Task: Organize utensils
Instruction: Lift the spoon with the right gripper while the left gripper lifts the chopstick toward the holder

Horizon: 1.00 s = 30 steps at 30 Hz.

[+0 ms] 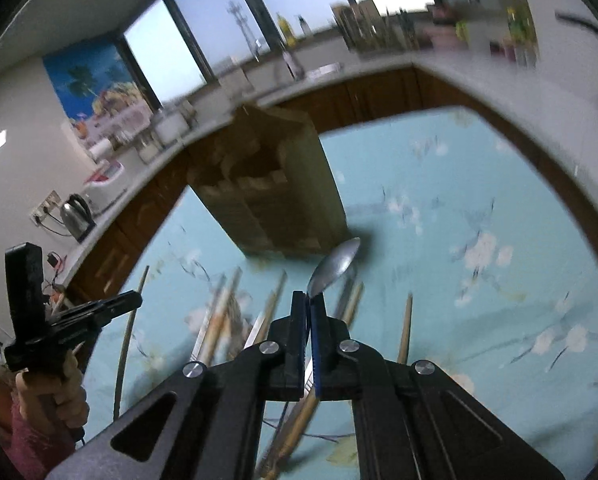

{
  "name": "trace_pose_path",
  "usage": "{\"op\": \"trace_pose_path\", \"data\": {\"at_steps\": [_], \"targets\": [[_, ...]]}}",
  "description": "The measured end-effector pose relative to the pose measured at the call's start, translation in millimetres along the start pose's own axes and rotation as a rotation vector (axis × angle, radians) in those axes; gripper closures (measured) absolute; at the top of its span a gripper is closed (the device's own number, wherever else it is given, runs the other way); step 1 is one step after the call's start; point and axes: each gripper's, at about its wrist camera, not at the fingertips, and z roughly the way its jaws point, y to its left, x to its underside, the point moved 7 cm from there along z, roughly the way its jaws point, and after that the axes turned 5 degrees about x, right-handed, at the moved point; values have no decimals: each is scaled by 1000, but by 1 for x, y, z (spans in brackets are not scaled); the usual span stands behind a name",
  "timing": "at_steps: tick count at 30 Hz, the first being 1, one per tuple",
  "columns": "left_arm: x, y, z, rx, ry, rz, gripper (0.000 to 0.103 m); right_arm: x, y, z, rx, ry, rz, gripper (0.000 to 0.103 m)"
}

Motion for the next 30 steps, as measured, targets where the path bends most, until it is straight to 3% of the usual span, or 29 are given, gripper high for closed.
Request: {"op": "trace_pose_path", "data": {"at_steps": [4, 10, 30], "targets": [[-13, -8, -33, 41, -76, -16, 98, -20, 12, -26, 8, -82, -40, 101], [-23, -15, -59, 70, -143, -23, 98, -34, 22, -40, 4, -137, -57, 101], [-30, -18, -64, 76, -190, -7, 98, -40, 29, -62, -11, -195, -57, 101]]}}
